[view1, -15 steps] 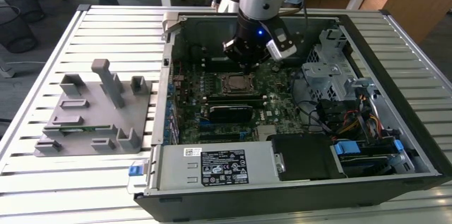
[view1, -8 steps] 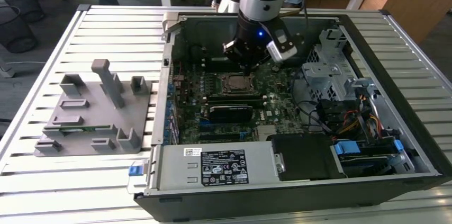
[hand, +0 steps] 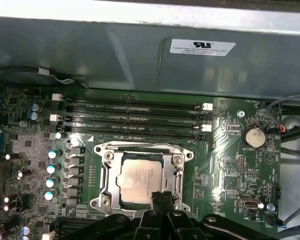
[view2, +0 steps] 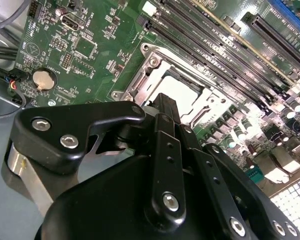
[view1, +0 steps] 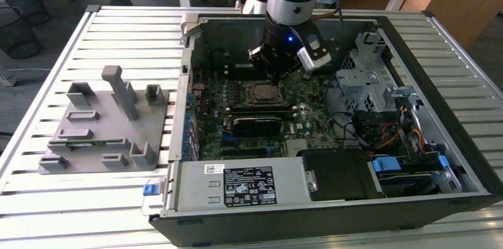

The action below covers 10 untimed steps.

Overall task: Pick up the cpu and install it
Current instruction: 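Install the second cpu locking lever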

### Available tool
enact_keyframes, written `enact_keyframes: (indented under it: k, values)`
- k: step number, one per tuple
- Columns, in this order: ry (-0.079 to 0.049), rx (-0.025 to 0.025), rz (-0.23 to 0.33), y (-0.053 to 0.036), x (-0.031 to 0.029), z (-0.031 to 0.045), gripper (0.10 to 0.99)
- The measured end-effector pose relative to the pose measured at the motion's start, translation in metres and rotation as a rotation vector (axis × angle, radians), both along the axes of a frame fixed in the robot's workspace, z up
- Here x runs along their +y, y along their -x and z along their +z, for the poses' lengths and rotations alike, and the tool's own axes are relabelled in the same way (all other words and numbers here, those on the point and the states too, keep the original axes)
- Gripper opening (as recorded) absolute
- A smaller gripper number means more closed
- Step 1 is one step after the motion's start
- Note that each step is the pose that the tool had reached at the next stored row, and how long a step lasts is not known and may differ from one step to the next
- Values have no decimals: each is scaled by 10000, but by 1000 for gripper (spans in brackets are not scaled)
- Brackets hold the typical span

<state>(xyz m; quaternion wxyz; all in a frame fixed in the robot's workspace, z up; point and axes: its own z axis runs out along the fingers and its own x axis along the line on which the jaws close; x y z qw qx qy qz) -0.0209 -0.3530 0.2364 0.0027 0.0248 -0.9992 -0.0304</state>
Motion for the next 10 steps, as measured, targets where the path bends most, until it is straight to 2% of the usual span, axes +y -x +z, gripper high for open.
enact_keyframes:
  k: [5, 10]
  values:
    - [-2, 1, 1, -1, -27, 0, 106]
    - [-3, 0, 0, -6, -94, 0, 106]
